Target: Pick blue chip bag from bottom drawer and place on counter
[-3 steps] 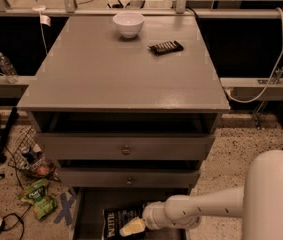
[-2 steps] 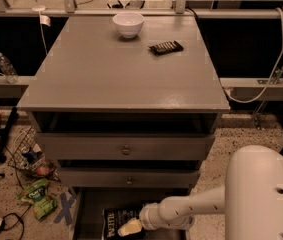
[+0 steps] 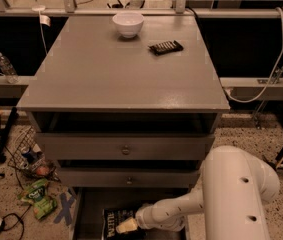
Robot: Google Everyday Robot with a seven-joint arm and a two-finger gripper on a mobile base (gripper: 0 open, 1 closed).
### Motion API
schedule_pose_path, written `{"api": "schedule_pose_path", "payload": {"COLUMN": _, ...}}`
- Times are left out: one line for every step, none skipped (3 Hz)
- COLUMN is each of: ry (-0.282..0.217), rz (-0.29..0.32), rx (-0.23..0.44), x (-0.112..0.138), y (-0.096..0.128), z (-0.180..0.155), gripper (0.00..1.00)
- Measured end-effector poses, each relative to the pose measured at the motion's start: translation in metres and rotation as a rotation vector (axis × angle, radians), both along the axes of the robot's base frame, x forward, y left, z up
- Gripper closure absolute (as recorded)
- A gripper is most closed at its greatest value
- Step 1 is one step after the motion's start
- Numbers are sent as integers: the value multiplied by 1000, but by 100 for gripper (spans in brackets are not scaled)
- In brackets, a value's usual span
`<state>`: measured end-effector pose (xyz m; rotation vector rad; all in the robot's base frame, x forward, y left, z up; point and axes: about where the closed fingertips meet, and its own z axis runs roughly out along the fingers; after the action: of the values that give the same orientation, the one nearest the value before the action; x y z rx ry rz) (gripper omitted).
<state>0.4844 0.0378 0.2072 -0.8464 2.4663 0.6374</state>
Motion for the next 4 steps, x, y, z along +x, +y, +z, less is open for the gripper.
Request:
{"api": "schedule_pose_path", "payload": {"ry": -9, "rz": -40, "rx": -28, "x": 10, "y": 0, "z": -27, "gripper": 0}}
{"api": "schedule_pose_path", "payload": {"ry": -9, "rz": -78, "rx": -62, "x": 17, "y": -2, "z": -48, "gripper": 0}}
{"api": "schedule_pose_path", "payload": {"ry": 20, "rz": -240, "rx": -85, "x": 38, "y": 30, "z": -103, "gripper": 0}}
{"api": "schedule_pose_path", "payload": {"ry": 38, "rz": -282, "rx": -99, "x": 39, "y": 41, "z": -121, "gripper": 0}}
